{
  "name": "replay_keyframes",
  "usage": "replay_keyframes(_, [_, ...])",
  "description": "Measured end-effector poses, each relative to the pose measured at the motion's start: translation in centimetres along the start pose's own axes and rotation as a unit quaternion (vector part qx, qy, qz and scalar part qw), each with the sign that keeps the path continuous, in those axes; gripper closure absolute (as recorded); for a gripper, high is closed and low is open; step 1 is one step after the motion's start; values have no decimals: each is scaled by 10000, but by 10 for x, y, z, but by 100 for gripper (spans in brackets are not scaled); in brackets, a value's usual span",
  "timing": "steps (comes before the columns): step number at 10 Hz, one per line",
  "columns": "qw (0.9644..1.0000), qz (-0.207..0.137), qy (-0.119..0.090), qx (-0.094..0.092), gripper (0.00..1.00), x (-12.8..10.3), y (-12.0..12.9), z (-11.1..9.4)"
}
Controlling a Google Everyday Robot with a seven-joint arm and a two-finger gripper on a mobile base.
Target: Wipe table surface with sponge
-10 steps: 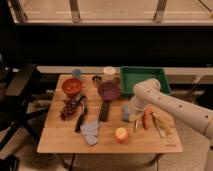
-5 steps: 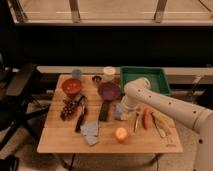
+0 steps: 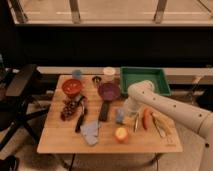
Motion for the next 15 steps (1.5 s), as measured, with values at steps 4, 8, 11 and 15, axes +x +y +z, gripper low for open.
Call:
replay_keyframes(4, [10000,-6,11,3,100,0,0,0])
replay_keyframes(8, [9999,114,32,-54,100,23,-1,-15])
replay_keyframes(11, [9999,86,23,-60,100,21,-1,-14])
replay_keyframes(15, [9998,-2,184,95,100,18,-10,-25])
